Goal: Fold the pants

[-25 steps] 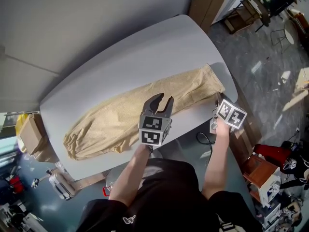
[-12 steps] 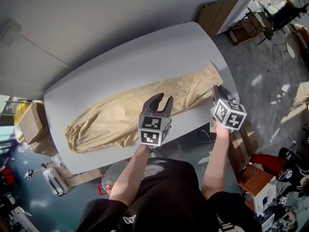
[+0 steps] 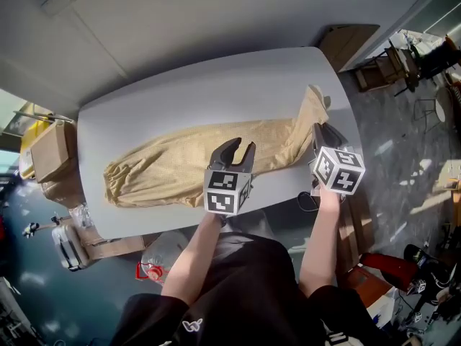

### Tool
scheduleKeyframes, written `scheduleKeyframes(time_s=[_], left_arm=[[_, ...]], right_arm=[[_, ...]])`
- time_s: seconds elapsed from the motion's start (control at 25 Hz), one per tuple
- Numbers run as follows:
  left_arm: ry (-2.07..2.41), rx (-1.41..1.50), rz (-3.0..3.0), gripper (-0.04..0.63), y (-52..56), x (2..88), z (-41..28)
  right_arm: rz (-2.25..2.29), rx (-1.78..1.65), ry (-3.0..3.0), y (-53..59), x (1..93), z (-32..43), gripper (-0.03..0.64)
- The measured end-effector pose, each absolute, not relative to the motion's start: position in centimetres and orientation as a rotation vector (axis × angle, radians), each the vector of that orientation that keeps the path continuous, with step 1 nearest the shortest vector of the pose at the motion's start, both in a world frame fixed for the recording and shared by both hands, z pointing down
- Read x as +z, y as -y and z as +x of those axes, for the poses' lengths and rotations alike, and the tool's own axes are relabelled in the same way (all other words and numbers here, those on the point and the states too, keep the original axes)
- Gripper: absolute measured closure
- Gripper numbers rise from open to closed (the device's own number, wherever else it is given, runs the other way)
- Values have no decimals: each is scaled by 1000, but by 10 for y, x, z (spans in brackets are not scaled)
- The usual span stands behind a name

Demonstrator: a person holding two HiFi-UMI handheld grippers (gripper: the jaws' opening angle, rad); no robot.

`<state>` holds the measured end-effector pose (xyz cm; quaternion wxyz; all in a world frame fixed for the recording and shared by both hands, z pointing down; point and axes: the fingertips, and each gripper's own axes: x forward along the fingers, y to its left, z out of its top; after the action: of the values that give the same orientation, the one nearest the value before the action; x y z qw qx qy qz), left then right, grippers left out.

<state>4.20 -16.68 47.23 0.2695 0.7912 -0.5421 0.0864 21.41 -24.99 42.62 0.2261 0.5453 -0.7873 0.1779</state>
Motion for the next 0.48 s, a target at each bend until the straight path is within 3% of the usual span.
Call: scheduleKeyframes(time_s=[0.48], left_arm=[[1595, 155, 2004, 460, 128, 475, -33]], right_arm=[[1042, 259, 2362, 214, 431, 46, 566]])
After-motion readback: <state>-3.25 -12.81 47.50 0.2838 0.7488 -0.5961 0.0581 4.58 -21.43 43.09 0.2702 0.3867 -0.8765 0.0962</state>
